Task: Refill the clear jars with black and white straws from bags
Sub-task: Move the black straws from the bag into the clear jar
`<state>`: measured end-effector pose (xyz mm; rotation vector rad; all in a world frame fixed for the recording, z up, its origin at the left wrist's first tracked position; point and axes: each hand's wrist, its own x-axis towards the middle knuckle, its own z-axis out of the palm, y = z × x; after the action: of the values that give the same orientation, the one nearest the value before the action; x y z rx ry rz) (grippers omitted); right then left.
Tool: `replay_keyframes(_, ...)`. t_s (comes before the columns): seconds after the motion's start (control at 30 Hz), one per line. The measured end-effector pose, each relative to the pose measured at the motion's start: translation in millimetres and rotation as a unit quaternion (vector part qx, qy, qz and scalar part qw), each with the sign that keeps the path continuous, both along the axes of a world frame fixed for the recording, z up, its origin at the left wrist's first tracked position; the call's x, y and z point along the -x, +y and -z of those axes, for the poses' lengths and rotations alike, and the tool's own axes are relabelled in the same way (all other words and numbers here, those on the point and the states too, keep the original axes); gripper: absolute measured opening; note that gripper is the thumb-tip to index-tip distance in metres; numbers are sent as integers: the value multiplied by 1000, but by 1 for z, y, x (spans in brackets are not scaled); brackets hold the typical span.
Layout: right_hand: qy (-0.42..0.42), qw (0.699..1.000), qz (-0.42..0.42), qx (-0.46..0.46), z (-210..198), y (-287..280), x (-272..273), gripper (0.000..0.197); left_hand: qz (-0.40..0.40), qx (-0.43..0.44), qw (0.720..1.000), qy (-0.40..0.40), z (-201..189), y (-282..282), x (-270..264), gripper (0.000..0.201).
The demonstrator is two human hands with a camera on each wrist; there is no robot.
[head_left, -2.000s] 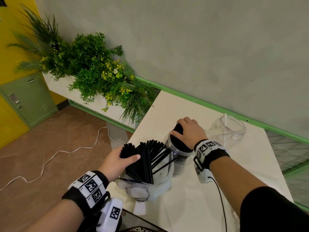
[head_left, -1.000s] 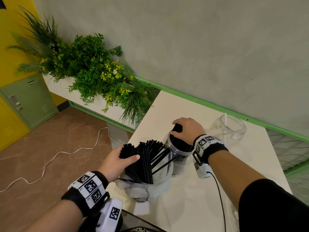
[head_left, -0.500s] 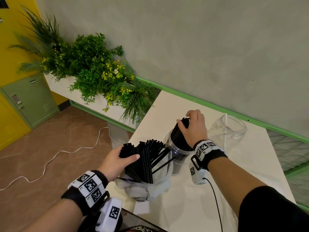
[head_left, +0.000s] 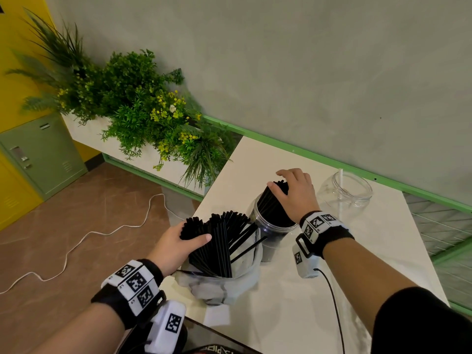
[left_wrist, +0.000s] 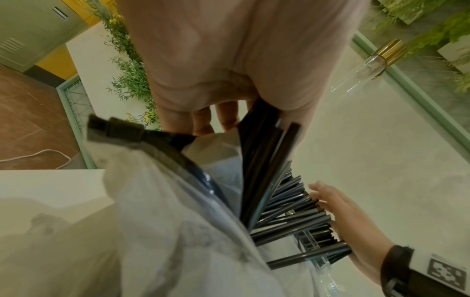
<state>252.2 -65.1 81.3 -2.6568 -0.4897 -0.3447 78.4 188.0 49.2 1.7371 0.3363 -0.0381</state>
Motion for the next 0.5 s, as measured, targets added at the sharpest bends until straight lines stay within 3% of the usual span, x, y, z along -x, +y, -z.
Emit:
replay_keyframes(0.17,-53,995,-51,-63,4,-33,24,58,-2,2,1000,-5,-3,-2,1,19)
replay_keyframes(0.37,-45,998,-52,10,39,-61,36,77,-1,3,1000,-4,-6,-4,1,15)
replay_keyframes(0.5,-30,997,-58,39,32,-45,22,84,-1,-4,1000,-6,-10,-6,0,14)
